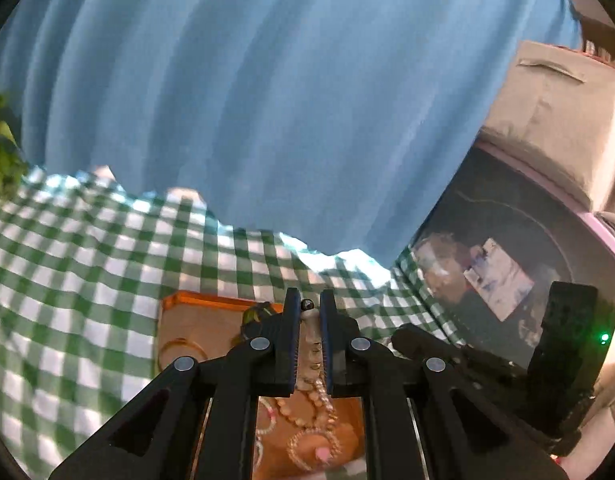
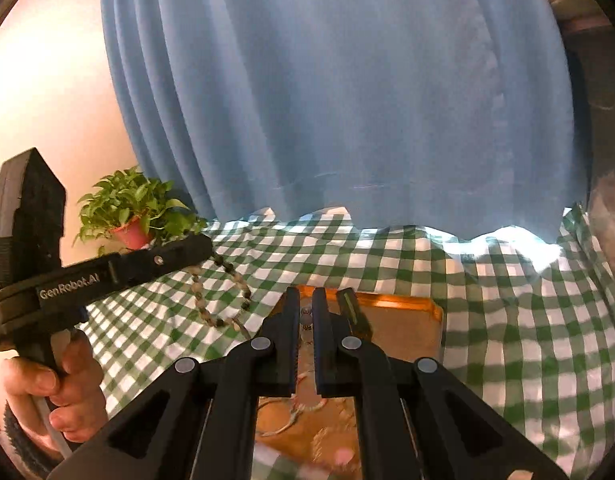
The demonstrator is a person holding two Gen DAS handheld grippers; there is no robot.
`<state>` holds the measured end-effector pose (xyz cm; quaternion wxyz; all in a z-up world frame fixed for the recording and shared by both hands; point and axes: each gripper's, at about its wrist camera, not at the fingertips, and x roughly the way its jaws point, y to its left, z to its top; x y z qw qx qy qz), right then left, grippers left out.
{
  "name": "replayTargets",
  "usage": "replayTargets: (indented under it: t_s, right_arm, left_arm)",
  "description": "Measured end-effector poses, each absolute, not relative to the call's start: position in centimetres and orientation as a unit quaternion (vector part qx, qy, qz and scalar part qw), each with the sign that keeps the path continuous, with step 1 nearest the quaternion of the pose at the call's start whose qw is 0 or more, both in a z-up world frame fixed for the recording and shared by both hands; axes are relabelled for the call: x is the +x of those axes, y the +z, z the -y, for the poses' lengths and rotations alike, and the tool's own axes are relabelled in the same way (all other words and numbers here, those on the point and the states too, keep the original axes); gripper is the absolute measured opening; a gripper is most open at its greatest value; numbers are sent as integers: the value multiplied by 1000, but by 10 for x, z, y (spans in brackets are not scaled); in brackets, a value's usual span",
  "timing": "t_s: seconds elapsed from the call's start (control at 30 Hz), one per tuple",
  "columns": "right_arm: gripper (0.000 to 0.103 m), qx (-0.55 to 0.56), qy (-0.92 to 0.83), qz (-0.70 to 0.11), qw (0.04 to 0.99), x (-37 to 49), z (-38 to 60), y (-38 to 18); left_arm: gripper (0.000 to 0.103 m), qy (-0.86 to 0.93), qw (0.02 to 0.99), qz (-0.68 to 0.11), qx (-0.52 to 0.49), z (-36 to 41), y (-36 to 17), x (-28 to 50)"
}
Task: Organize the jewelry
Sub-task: 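Lower both bracelets onto the tray and open both tools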
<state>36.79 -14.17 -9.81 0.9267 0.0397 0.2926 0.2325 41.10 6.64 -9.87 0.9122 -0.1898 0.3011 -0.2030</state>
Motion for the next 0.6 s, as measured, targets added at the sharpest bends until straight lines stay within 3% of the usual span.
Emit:
replayTargets:
  t_s: [0.23,0.47,0.6]
  right_arm:
    - [5,35,209,-338,917,424,156,-157]
    - [5,86,240,-375,891,468,168,-196]
    - [5,34,176,-411,894,484,164,-225]
  left_arm:
    - [10,-193,880,-384,-204,-56,-192,480]
    - [10,-258,842,-395,-260,-53,-212,494]
    - [10,-134,871,-453,-135,-41,-242,502]
